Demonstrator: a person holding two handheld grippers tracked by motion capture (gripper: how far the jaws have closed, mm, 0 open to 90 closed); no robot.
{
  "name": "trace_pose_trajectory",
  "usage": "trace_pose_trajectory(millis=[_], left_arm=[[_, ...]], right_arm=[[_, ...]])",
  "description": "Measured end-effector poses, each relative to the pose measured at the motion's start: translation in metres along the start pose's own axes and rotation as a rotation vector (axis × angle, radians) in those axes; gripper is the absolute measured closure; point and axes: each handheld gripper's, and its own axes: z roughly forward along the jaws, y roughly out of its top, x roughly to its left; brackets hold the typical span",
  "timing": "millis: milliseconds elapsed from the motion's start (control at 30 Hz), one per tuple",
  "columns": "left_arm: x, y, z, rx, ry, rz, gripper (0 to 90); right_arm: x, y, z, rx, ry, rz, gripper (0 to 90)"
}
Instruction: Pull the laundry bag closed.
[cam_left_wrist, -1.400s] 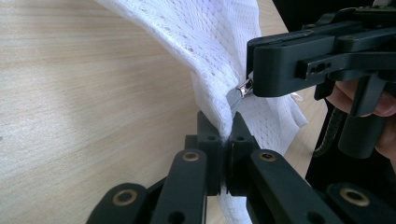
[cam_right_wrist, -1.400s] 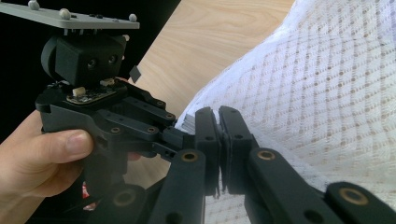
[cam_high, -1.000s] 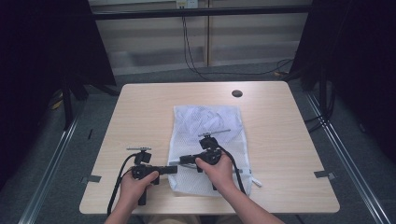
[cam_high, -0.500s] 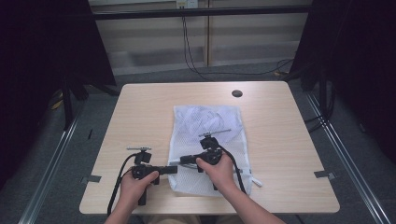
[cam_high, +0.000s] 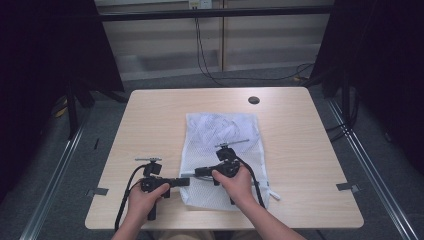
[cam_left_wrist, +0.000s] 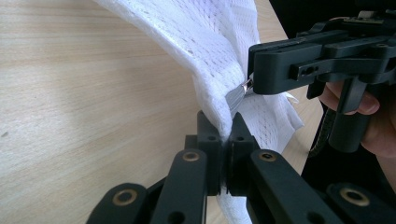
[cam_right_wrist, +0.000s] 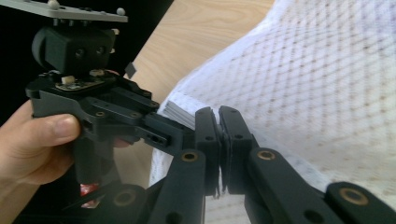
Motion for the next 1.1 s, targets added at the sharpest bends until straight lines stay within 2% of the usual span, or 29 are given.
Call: trace_pose_trajectory(millis=[33, 167, 500, 567, 667, 833, 900, 1100], left_arm=[[0.000, 0.000, 0.000, -0.003, -0.004, -0.014, 87.5], [0.001, 0.000, -0.002, -0.005, -0.016, -0.021, 87.5], [0.003, 0.000, -0.003, -0.005, -0.017, -0.011, 87.5], [0.001, -0.001, -0.002, -0.011, -0.022, -0.032, 87.5], [0.003, 0.000, -0.002, -0.005, -0.016, -0.013, 87.5], [0.003, 0.000, -0.003, -0.009, -0.013, -0.014, 87.5], [0.002, 0.000, -0.003, -0.013, -0.016, -0.033, 87.5], [0.002, 0.001, -0.003, -0.020, -0.022, -0.032, 87.5]], right_arm=[[-0.001, 0.000, -0.001, 0.000, -0.002, -0.001, 87.0], [-0.004, -0.001, -0.004, -0.006, -0.002, 0.011, 87.0], [-0.005, -0.001, -0.007, -0.006, -0.009, -0.001, 87.0], [-0.005, -0.001, -0.008, -0.007, -0.006, 0.007, 87.0], [-0.005, -0.001, -0.007, -0.005, -0.008, 0.007, 87.0], [-0.005, -0.001, -0.008, -0.010, -0.005, 0.008, 87.0], [-0.005, -0.001, -0.009, -0.012, -0.017, 0.003, 87.0], [-0.007, -0.001, -0.013, -0.020, -0.013, 0.013, 87.0]])
